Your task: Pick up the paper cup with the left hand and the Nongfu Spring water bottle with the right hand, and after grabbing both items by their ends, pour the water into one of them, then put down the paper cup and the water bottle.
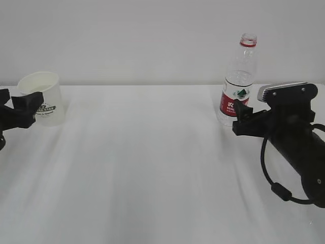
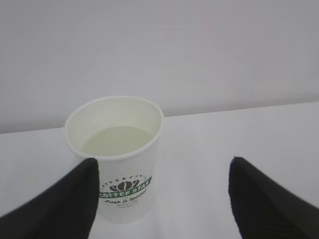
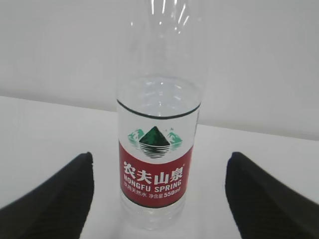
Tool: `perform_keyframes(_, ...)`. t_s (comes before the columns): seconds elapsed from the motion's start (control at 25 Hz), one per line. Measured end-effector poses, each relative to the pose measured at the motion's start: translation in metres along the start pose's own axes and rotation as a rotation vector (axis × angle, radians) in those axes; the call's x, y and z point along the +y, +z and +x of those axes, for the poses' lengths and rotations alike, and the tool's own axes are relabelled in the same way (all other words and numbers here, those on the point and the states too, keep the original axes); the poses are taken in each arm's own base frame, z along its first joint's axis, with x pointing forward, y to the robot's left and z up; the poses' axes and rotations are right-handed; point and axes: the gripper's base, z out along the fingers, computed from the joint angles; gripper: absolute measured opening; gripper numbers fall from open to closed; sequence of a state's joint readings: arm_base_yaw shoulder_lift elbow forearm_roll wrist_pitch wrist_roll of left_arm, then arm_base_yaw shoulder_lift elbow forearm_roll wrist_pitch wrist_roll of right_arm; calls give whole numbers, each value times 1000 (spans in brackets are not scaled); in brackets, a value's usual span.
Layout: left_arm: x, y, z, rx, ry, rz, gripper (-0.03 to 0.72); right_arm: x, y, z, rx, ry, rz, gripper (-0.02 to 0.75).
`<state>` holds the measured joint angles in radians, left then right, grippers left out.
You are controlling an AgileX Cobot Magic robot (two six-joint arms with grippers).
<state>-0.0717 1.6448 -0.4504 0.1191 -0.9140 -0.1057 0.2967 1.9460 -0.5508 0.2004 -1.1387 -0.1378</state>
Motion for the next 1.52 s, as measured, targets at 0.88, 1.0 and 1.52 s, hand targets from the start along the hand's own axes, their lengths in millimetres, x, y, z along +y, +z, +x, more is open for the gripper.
perform_keyframes(0.88, -5, -57, -67, -71, 42, -23, 586, -22, -84, -67, -168, 9, 42, 591)
perform_keyframes(1.0, -7, -71, -78, -92, 49, -29, 579, -23, -92, -76, -168, 6, 33, 590)
perform_keyframes(1.52, -10, -132, -107, -153, 64, -62, 559, -28, -132, -108, -196, 18, -9, 590)
